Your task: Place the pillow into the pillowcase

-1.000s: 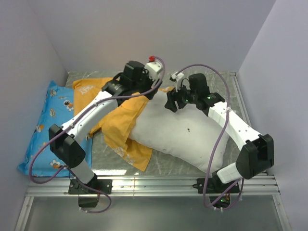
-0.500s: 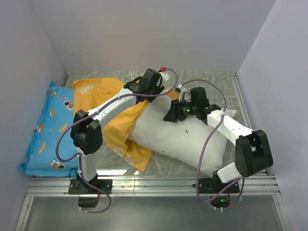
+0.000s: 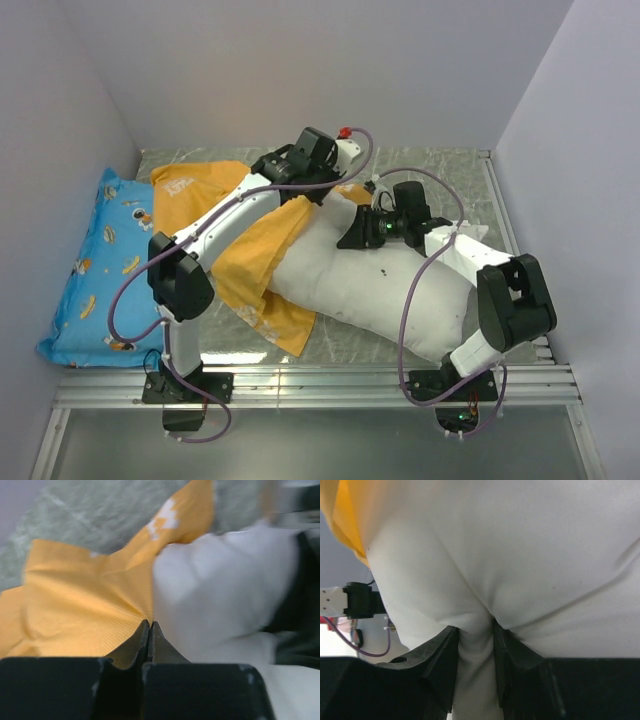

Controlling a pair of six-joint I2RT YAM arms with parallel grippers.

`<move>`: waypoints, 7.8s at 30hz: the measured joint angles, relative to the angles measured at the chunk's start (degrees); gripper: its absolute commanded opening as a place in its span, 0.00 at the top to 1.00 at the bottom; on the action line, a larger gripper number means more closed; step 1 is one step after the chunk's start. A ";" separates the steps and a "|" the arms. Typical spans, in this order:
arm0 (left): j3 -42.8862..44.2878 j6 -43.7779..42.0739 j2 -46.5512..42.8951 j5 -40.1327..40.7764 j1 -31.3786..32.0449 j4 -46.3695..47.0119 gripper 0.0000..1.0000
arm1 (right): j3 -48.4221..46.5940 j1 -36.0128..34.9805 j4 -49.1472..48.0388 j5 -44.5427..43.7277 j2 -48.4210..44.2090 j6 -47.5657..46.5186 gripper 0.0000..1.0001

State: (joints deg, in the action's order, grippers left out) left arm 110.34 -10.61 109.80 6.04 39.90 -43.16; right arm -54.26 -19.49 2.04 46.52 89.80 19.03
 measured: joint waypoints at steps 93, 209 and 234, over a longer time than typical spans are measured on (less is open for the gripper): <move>-39.74 23.85 -43.56 -57.86 -41.33 16.26 0.05 | 1.86 -45.35 18.67 -58.38 -19.19 -38.58 0.01; -21.51 -66.99 -20.85 -31.30 5.05 5.64 1.00 | -29.55 2.23 -3.61 5.27 12.61 18.91 1.00; -36.46 -18.23 -40.94 -47.52 7.48 12.92 0.20 | -10.60 -19.47 5.60 6.27 8.55 -3.89 0.33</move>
State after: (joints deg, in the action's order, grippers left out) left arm 73.89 -28.84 68.86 -41.47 47.37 -30.24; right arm -64.86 -38.96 7.64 52.80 98.35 15.14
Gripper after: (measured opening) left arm 0.767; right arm 0.428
